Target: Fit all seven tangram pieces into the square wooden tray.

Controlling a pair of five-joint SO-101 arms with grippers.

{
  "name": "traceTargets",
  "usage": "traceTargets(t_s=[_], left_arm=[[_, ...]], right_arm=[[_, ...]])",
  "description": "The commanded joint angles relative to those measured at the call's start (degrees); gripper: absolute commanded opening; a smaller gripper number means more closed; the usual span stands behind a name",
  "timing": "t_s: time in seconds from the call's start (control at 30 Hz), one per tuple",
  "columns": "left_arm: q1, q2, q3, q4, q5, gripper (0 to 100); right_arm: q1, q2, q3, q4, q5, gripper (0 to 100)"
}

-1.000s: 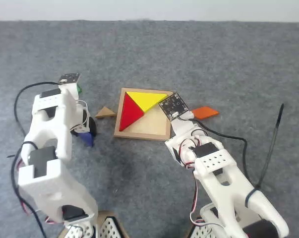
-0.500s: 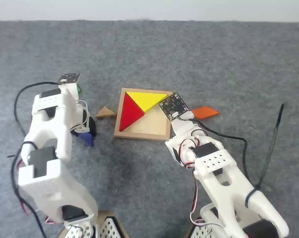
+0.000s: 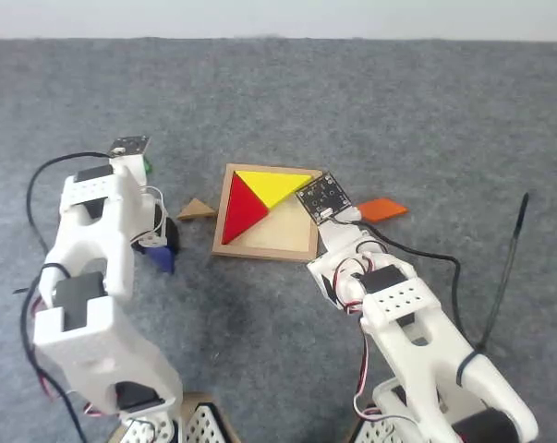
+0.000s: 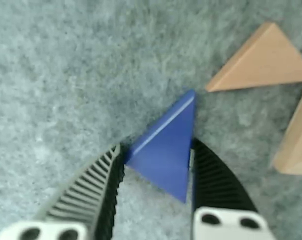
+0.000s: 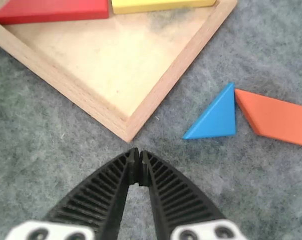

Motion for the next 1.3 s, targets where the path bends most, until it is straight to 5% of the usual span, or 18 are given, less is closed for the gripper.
traceTargets(t_s=[0.0, 0.4, 0.87, 1.1, 1.27], left_arm=[[-0.5, -5.5, 0.9, -0.6, 0.6, 15], [0.5, -23.7, 8.4, -0.4, 0.7, 15], [-1.0, -1.7, 0.7, -3.0, 4.0, 16], [-1.2, -0.7, -0.4, -1.9, 4.0, 16], [-3.3, -0.7, -0.7, -0.9, 4.0, 25]], right_arm=[[-0.2, -0.7, -0.5, -0.7, 0.7, 0.9], [-0.2, -0.7, -0.5, -0.7, 0.7, 0.9], [-0.2, -0.7, -0.5, -0.7, 0.7, 0.9], [-0.2, -0.7, -0.5, -0.7, 0.7, 0.9], [-0.2, -0.7, -0.5, -0.7, 0.7, 0.9]])
